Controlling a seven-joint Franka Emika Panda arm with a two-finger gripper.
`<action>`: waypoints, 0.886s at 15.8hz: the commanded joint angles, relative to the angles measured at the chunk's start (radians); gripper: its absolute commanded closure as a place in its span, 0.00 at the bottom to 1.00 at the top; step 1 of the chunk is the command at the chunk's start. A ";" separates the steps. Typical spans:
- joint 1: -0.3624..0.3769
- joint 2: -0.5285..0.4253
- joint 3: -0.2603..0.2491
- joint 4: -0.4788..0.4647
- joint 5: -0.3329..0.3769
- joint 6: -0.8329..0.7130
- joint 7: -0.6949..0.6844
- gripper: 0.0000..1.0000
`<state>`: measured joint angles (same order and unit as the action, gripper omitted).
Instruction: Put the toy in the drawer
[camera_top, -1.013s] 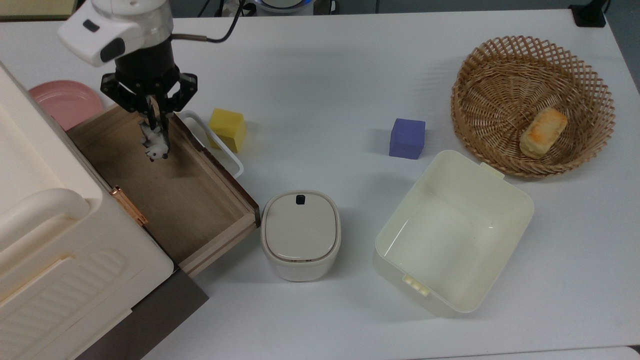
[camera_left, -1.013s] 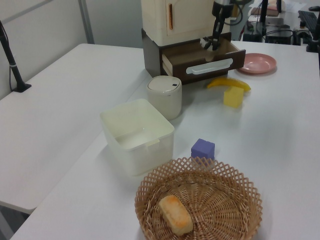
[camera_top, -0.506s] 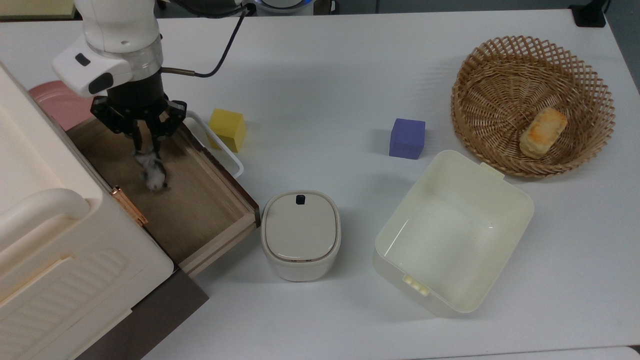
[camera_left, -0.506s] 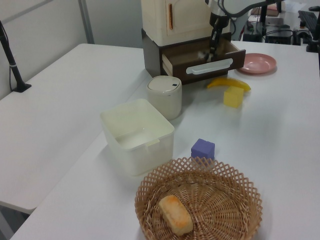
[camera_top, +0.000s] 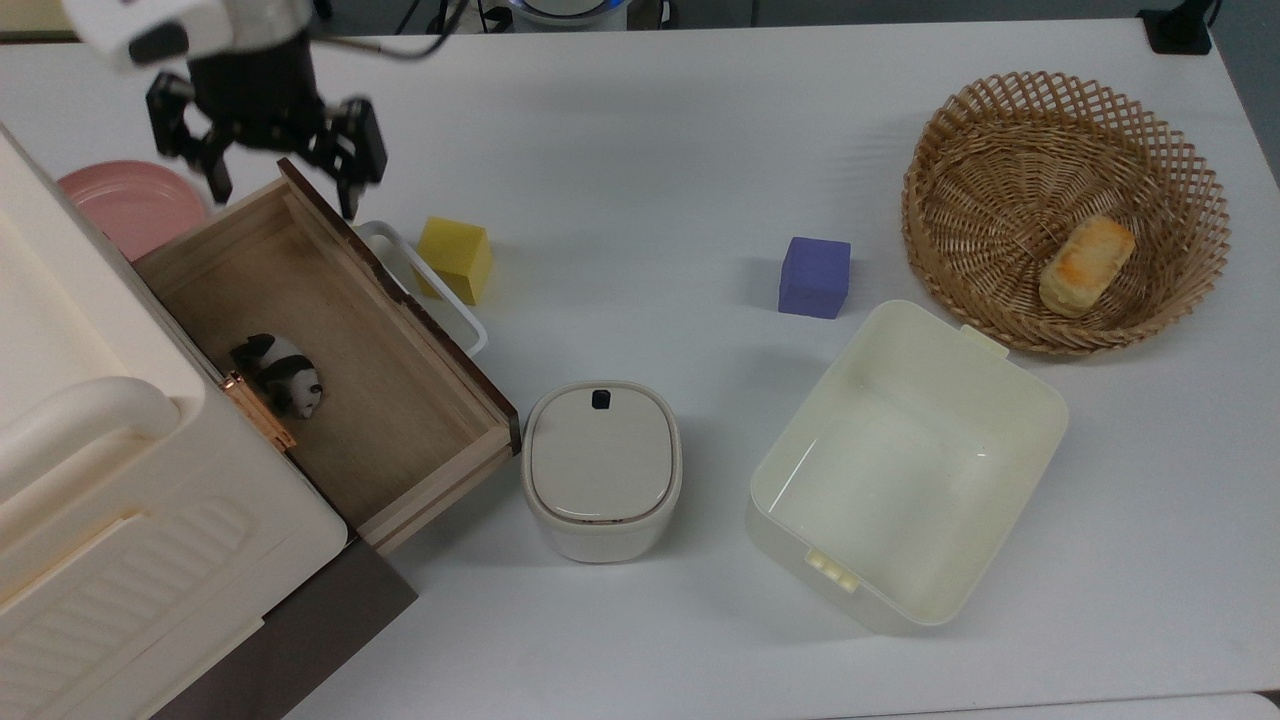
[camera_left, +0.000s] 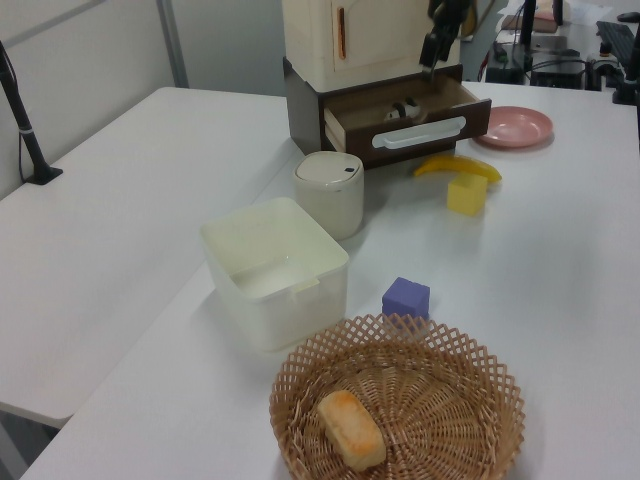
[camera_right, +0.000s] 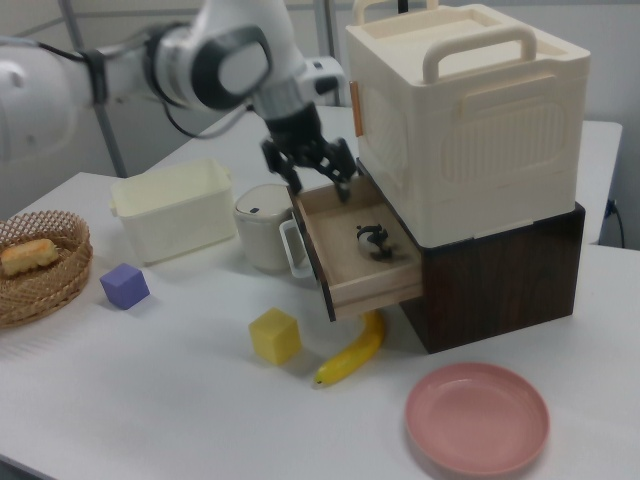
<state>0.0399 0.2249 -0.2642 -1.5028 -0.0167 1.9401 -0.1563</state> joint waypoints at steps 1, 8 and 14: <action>0.003 -0.133 0.058 -0.025 0.003 -0.223 0.081 0.00; -0.008 -0.142 0.118 -0.036 -0.049 -0.346 0.104 0.00; 0.005 -0.147 0.115 -0.037 -0.045 -0.363 0.106 0.00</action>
<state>0.0405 0.0979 -0.1554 -1.5251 -0.0557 1.5989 -0.0679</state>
